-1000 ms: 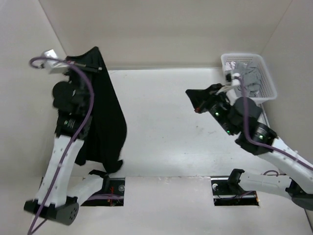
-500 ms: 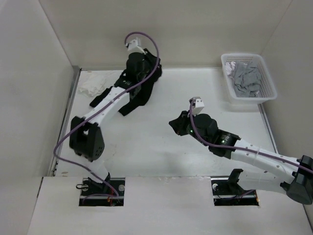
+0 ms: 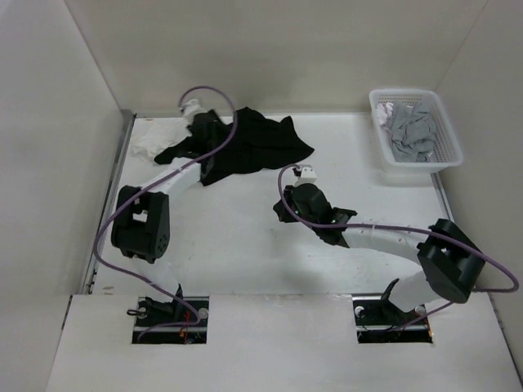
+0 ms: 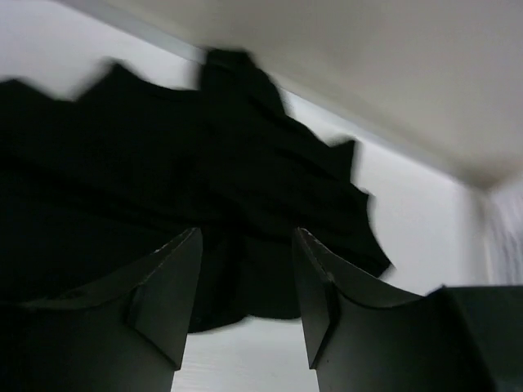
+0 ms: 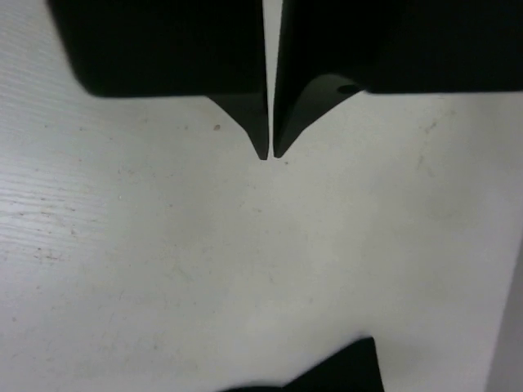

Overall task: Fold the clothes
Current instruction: Flatten the tank top out

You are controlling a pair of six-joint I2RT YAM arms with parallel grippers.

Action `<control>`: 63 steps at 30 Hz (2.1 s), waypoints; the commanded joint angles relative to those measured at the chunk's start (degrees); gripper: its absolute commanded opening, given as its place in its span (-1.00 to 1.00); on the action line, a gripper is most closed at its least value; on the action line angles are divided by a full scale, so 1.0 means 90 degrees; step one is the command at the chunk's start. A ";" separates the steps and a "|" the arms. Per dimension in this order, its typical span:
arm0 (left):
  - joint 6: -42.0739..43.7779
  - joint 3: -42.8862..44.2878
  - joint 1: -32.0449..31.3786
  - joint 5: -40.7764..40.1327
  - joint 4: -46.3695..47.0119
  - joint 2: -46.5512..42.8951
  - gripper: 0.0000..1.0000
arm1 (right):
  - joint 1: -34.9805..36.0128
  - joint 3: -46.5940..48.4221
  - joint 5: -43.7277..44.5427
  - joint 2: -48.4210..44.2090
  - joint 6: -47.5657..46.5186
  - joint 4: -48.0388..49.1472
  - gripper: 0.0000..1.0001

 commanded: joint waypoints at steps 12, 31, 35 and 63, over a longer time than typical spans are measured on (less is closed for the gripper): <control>-0.2106 -0.1328 0.2793 0.0571 0.0784 0.0529 -0.07 | 0.0125 0.1495 -0.0674 0.2282 0.0314 0.1307 -0.43; -0.2144 -0.3486 0.1057 0.0640 0.1184 -0.0398 -0.90 | 0.0116 0.0784 -0.0460 0.1650 0.0460 0.1454 -0.20; -0.2485 -0.3926 -0.0553 0.0650 0.1136 -0.1169 -0.94 | 0.0067 0.0072 0.0028 0.0928 0.0499 0.1376 -0.19; -0.1920 -0.6299 0.0630 -0.1421 -0.0837 -0.5603 -0.06 | 0.0262 -0.2313 0.0859 -0.1808 0.2140 -0.1418 -0.05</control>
